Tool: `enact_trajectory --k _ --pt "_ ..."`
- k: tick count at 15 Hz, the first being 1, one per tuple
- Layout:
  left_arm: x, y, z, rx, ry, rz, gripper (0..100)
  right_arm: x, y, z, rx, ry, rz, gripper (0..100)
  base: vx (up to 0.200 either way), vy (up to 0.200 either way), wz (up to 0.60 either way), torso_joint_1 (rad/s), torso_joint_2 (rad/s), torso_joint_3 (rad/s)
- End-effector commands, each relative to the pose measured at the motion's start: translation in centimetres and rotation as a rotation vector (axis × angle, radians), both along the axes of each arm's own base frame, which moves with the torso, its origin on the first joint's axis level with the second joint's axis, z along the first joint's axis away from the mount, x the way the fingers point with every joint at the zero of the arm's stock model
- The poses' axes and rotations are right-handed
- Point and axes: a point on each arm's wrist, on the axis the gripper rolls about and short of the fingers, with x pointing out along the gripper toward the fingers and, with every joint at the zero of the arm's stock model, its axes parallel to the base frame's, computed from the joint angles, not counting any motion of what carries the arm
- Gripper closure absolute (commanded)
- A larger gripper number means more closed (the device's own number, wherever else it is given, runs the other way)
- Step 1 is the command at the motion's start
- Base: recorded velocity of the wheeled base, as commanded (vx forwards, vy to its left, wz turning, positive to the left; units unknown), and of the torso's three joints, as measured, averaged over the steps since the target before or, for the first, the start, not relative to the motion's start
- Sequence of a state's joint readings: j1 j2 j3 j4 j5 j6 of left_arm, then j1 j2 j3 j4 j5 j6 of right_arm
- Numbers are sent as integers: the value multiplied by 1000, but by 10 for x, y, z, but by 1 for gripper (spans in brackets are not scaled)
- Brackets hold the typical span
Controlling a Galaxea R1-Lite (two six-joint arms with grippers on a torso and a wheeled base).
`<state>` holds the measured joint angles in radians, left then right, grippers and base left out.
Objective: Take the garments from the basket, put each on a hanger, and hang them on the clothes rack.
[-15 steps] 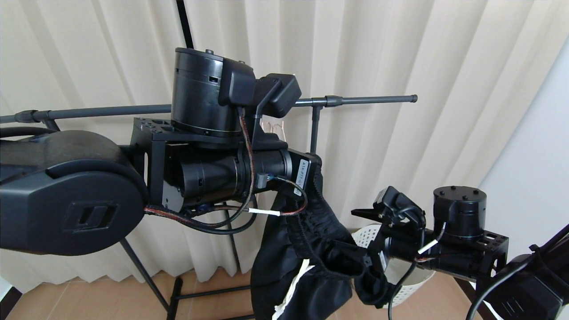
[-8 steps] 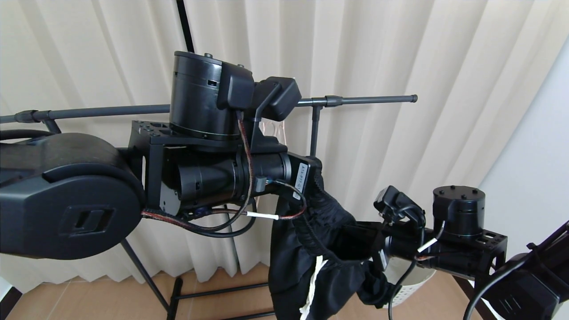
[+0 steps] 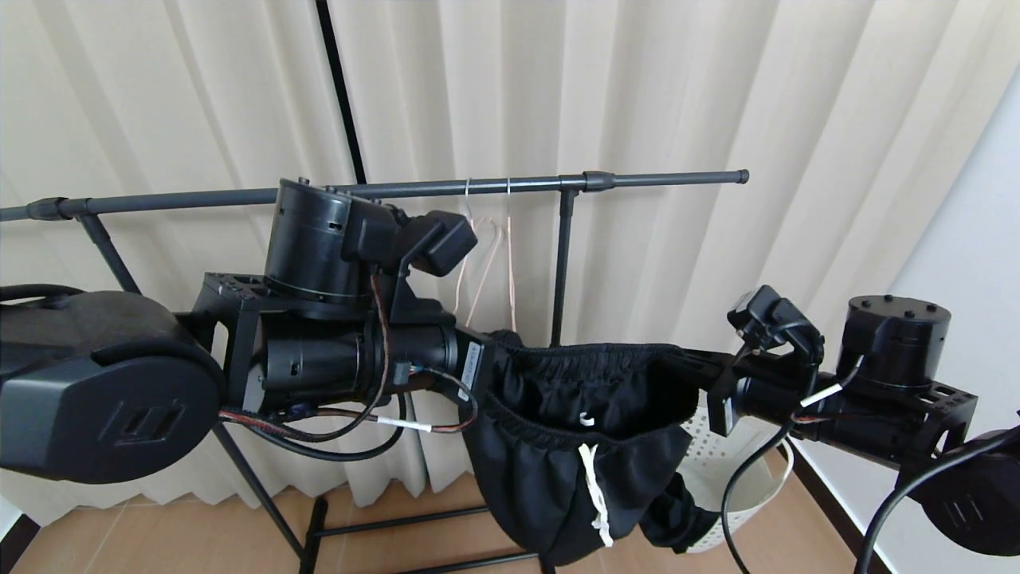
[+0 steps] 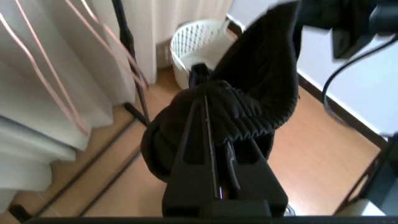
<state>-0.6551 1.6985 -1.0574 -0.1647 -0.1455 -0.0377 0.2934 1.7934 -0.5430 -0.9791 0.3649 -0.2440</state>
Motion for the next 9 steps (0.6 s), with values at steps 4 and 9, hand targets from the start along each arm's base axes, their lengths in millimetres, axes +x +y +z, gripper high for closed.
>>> enact_trajectory --k 4,9 --pt "-6 14 -22 -5 28 -8 0 -16 -9 35 32 -118 -16 100 0 0 0 0 0 0" --pt "-11 19 -19 -17 8 -3 0 -13 -17 40 33 -139 -47 100 0 0 0 0 0 0"
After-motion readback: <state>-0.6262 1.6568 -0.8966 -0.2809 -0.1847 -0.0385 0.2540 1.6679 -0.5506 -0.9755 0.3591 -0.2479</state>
